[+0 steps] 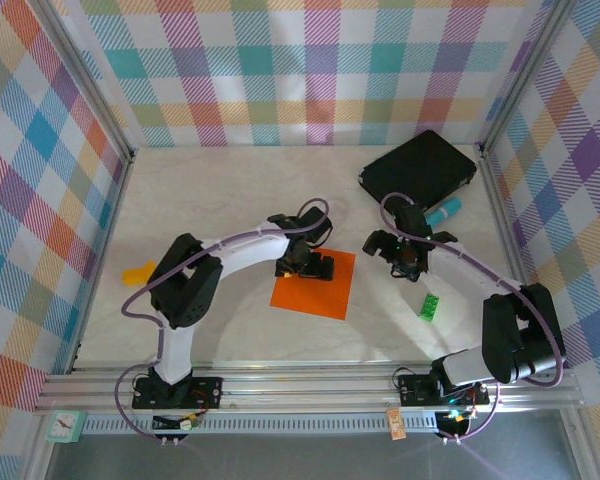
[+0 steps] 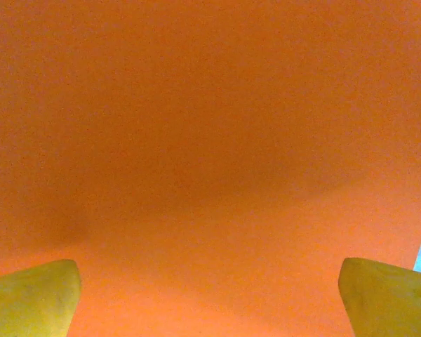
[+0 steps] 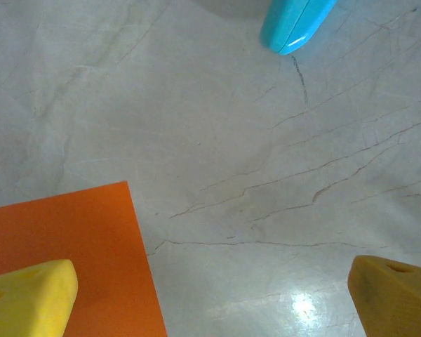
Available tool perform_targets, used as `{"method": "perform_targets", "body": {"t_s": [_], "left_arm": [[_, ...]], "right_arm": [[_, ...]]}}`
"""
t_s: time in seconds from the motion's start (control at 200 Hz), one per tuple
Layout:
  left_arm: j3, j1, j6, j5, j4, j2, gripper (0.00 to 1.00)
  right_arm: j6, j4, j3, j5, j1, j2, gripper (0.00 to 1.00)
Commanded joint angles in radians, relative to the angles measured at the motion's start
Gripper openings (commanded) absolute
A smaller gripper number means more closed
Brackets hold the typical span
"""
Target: Fold a paper plane with a square sheet of paper (pick it up from the middle)
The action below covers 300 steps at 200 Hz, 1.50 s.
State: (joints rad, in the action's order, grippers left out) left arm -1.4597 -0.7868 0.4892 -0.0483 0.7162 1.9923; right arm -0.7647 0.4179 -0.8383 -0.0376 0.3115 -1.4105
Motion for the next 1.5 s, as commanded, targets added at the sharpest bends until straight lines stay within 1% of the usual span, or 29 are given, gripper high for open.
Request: {"method": "perform_targets", "body": {"t_s": [0.0, 0.215, 0.395, 0.55, 0.74, 0.94, 1.19, 1.37, 1.495], "left_arm": [[-0.084, -0.032, -0.009, 0.058, 0.114, 0.054, 0.94], [-0.166, -0.051, -0.016, 0.110, 0.171, 0.131, 0.91], [-0.185, -0.053, -0.004, 0.111, 0.181, 0.165, 0.87], [-0.177, -0.063, 0.022, 0.116, 0.187, 0.196, 0.86], [-0.099, -0.063, 0.045, 0.104, 0.145, 0.198, 0.84], [-0.043, -0.063, 0.050, 0.109, 0.120, 0.194, 0.82], [-0.024, -0.061, 0.048, 0.111, 0.099, 0.171, 0.79], [-0.022, -0.058, 0.043, 0.115, 0.086, 0.110, 0.81], [-0.053, -0.057, 0.038, 0.117, 0.100, 0.051, 0.83]], "right_arm": [[0.025, -0.023, 0.012, 0.038, -0.011, 0.018, 0.99], [0.023, -0.024, 0.025, 0.045, -0.018, 0.012, 0.99], [0.015, -0.030, 0.037, 0.048, -0.020, 0.012, 0.99], [0.010, -0.026, 0.036, 0.042, -0.022, 0.005, 0.99], [0.006, -0.022, 0.035, 0.038, -0.024, 0.001, 0.99], [0.002, -0.018, 0.034, 0.038, -0.023, -0.004, 0.99], [-0.002, -0.016, 0.032, 0.042, -0.023, -0.008, 0.99], [-0.001, -0.017, 0.032, 0.045, -0.023, -0.006, 0.99], [0.000, -0.016, 0.031, 0.044, -0.023, -0.007, 0.99]]}}
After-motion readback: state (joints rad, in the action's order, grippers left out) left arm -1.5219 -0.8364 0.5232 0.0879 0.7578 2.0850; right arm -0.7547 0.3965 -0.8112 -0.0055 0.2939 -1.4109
